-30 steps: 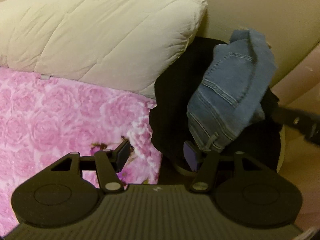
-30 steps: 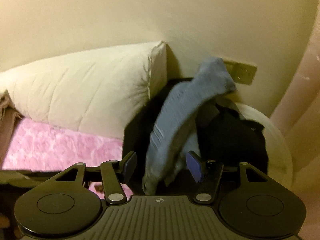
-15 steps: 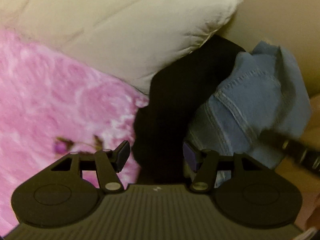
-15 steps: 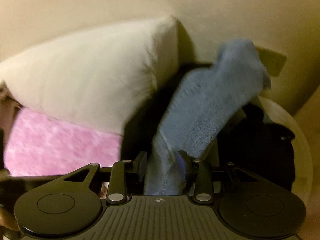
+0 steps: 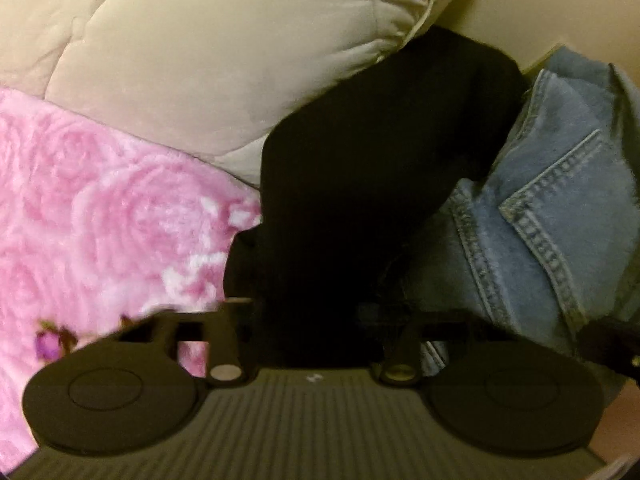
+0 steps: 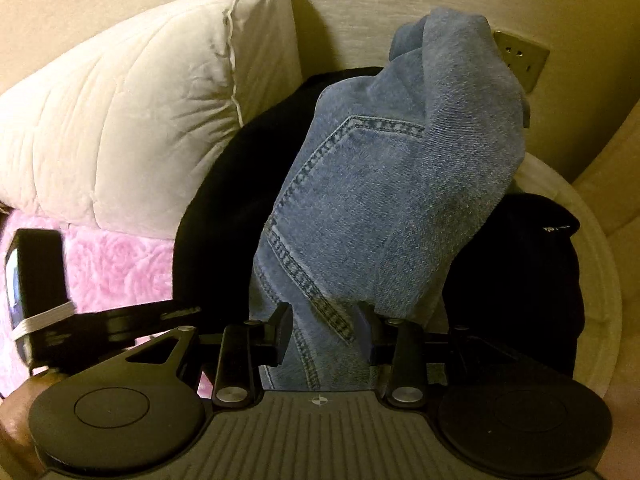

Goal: Fold clothes
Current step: 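Reach both grippers toward the black garment under the blue jeans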

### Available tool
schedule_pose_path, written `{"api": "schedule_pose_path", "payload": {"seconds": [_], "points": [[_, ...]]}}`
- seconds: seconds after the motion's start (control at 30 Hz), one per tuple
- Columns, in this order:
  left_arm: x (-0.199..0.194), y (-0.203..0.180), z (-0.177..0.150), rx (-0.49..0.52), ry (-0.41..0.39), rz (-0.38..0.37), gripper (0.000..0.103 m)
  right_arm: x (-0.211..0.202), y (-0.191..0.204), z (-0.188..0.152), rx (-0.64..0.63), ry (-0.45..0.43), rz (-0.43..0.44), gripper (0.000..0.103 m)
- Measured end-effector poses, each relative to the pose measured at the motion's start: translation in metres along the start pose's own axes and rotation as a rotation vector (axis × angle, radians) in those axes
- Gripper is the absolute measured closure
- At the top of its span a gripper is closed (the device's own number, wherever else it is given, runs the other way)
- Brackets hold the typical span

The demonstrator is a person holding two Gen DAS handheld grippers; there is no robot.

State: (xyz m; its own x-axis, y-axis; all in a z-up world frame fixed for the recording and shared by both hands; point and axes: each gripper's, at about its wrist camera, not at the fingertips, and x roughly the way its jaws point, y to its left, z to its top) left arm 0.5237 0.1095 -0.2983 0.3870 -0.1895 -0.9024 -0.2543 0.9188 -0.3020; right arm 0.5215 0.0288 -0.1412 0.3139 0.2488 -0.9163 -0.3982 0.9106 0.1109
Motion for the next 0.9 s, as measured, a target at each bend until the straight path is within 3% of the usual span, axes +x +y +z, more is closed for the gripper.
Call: {"api": "schedule_pose_path", "payload": {"seconds": [0.17,0.3,0.4,0.5,0.6,0.77,0.9], "points": [[-0.048,-0.007,-0.006,0.105,-0.156,-0.039,0.097,-0.008,-0.001,0.004,0.036,-0.004,0.034,0.065],[-0.091,-0.019,-0.019,0.239,-0.248,-0.063,0.101,-0.030,0.002,0.018,0.095,-0.096,0.172,0.065],[-0.106,-0.027,-0.031,0.303,-0.273,-0.101,0.102,-0.025,0.008,0.033,0.122,-0.095,0.253,0.063],[-0.101,-0.033,-0.038,0.331,-0.265,-0.096,0.103,-0.001,0.010,0.040,0.194,-0.022,0.313,0.062],[-0.083,-0.021,-0.034,0.263,-0.237,-0.102,0.103,0.014,0.004,0.038,0.264,0.013,0.300,0.062],[-0.064,-0.009,-0.019,0.223,-0.226,-0.004,0.094,0.014,-0.010,0.026,0.311,0.022,0.225,0.061],[-0.070,0.007,-0.011,0.169,-0.259,0.042,0.058,0.001,-0.022,0.015,0.276,0.000,0.169,0.061]]}}
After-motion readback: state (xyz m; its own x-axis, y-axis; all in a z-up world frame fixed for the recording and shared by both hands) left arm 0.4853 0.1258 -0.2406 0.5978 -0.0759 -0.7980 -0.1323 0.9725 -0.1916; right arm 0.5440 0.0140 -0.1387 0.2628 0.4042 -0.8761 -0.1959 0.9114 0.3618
